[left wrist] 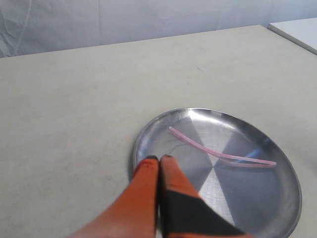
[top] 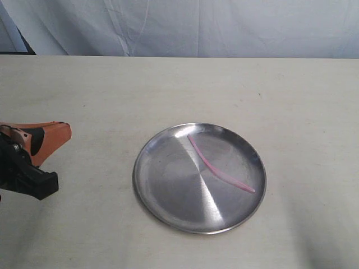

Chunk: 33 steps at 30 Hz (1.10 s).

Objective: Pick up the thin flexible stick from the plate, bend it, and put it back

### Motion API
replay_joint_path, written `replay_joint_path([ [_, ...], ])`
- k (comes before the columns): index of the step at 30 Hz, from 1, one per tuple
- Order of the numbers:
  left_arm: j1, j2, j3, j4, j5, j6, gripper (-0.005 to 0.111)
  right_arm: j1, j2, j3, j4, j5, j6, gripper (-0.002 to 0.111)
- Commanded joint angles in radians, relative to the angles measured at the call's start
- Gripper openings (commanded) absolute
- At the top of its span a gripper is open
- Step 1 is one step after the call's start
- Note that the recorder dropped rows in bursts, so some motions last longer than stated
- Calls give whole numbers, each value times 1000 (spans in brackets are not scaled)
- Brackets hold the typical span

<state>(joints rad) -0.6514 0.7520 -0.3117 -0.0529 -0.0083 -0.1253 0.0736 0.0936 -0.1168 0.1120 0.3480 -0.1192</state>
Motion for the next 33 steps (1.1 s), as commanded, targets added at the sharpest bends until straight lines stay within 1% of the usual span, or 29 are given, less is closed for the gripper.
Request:
replay_joint_path([
  [1,1,-7,6,6,-14,-2,0,-6,-21,53,-41,-48,-1,-1],
  [8,1,-7,6,6,-14,-2,0,-6,-80,117,-62,-48,6,-1],
  [15,1,-7,6,6,-14,-2,0,-6,-94,117,-72,-48,21,-1],
  [17,1,-7,6,6,-14,-2,0,-6,-94,117,-85,-45,60,-1],
  [33,1,-7,6,6,-14,-2,0,-6,-94,117,-77,-45,68,-1],
])
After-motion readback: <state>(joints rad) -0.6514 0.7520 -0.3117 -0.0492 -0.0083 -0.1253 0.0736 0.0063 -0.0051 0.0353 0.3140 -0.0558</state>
